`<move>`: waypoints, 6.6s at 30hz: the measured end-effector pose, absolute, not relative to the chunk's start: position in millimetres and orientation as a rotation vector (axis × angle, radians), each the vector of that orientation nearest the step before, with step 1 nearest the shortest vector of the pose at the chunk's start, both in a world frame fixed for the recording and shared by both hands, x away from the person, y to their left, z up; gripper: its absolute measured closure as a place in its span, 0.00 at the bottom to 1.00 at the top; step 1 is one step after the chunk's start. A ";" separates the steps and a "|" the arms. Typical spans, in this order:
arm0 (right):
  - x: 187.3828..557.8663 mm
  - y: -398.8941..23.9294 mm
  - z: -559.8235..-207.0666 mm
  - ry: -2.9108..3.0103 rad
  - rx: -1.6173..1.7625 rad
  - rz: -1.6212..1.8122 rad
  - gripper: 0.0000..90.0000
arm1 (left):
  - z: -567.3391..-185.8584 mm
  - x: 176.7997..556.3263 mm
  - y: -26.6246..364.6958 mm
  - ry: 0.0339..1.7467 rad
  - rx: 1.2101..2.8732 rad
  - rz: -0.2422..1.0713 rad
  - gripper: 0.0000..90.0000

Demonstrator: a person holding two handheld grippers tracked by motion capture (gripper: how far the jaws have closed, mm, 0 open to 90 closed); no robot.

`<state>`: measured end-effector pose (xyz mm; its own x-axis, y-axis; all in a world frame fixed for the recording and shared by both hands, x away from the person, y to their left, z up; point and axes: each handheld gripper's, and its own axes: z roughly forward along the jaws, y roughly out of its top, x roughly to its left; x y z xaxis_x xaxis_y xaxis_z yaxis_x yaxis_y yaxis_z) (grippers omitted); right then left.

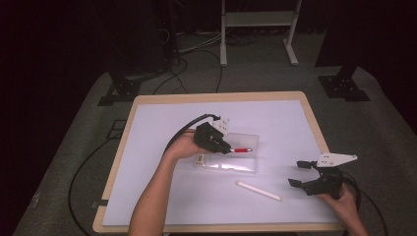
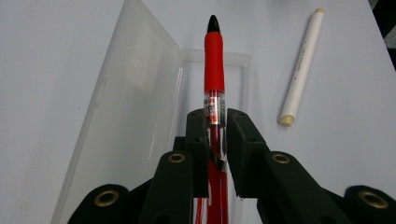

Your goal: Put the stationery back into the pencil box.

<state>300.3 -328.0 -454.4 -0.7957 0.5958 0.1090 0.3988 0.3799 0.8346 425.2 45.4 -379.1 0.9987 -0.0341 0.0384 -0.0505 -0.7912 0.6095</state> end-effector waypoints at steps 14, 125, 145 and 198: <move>300.2 -329.3 -454.5 2.431 0.891 1.385 0.20 | -398.6 437.1 35.9 -0.051 2.505 -0.004 0.88; 301.6 -328.9 -459.1 2.454 0.906 1.358 0.20 | -430.9 362.1 -29.1 -0.267 2.433 -0.138 0.65; 301.6 -328.9 -458.6 2.455 0.902 1.362 0.20 | -442.1 354.6 -39.6 -0.312 2.444 -0.182 0.72; 302.0 -331.9 -458.3 2.449 0.914 1.377 0.19 | -443.4 356.2 -38.6 -0.344 2.477 -0.196 0.87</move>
<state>302.0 -331.9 -458.3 -0.7929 0.5951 0.1312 0.4213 0.3797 0.8236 356.2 -38.6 -443.4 0.9549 -0.2912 -0.0583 -0.1986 -0.7720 0.6038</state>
